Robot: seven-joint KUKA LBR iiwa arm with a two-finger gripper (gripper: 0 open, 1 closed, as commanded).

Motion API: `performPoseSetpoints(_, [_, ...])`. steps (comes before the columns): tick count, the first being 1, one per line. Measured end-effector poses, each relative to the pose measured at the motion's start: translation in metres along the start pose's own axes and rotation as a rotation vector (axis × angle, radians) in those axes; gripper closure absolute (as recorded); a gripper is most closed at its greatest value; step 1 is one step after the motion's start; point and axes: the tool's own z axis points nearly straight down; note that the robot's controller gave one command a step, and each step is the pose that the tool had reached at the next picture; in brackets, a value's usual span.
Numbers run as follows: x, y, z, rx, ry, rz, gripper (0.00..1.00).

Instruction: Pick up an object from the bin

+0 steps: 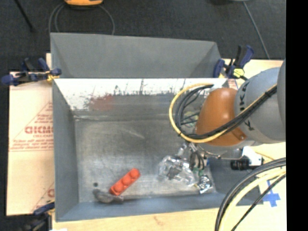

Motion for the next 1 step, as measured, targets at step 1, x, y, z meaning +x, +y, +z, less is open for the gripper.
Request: performPoseSetpoints(1, [-0.0008, -0.0002, -0.0290, -0.001, -0.001, -0.003, 1.00])
